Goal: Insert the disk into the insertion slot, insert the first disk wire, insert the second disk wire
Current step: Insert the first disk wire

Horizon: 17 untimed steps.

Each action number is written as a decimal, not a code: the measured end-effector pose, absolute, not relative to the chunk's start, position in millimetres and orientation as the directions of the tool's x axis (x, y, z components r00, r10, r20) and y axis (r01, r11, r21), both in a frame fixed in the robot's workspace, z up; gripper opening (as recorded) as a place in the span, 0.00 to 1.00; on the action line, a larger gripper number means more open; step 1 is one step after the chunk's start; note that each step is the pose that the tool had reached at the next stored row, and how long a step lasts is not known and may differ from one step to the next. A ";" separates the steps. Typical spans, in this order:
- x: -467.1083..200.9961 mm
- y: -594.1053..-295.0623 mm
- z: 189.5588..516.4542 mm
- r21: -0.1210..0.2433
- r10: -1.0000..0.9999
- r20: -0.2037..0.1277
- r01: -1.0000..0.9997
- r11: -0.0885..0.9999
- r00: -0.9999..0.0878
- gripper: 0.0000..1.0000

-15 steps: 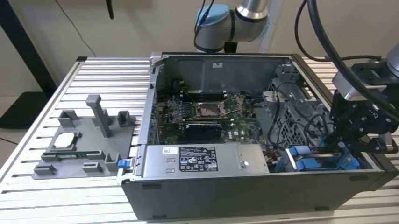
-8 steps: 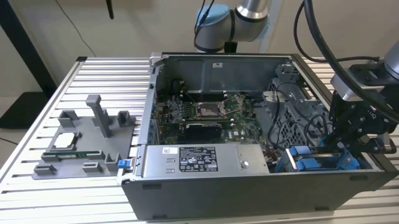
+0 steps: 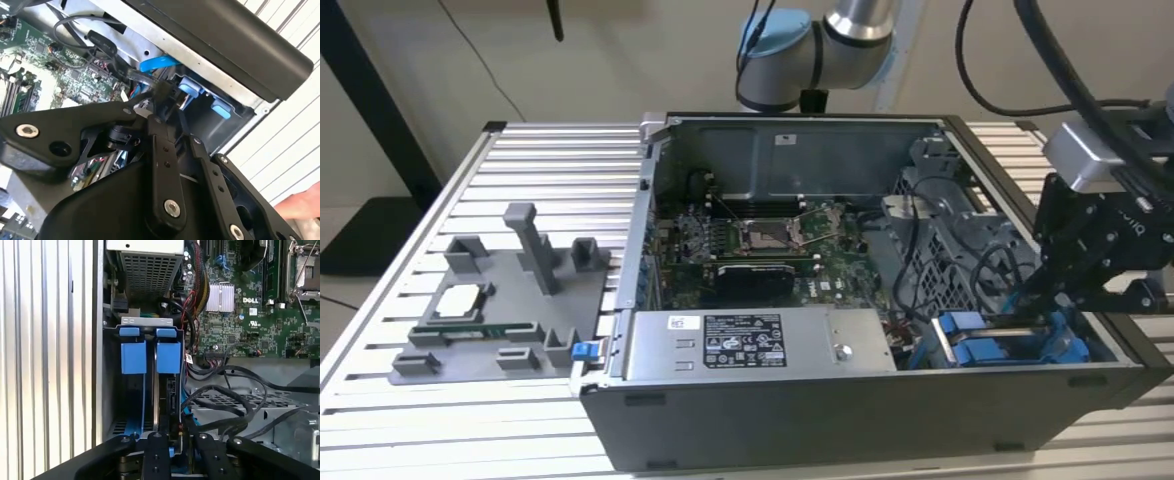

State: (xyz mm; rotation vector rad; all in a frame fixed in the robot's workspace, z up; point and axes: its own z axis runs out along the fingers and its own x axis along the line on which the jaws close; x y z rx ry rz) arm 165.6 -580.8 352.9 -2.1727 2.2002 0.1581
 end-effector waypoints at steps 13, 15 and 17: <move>165.5 -579.7 377.0 0.007 -0.995 -0.098 -1.000 0.011 -0.011 1.00; 165.5 -578.7 377.2 0.007 -0.995 -0.098 -1.000 0.011 -0.011 1.00; 165.9 -575.5 377.1 0.007 -0.995 -0.098 -1.000 0.011 -0.011 1.00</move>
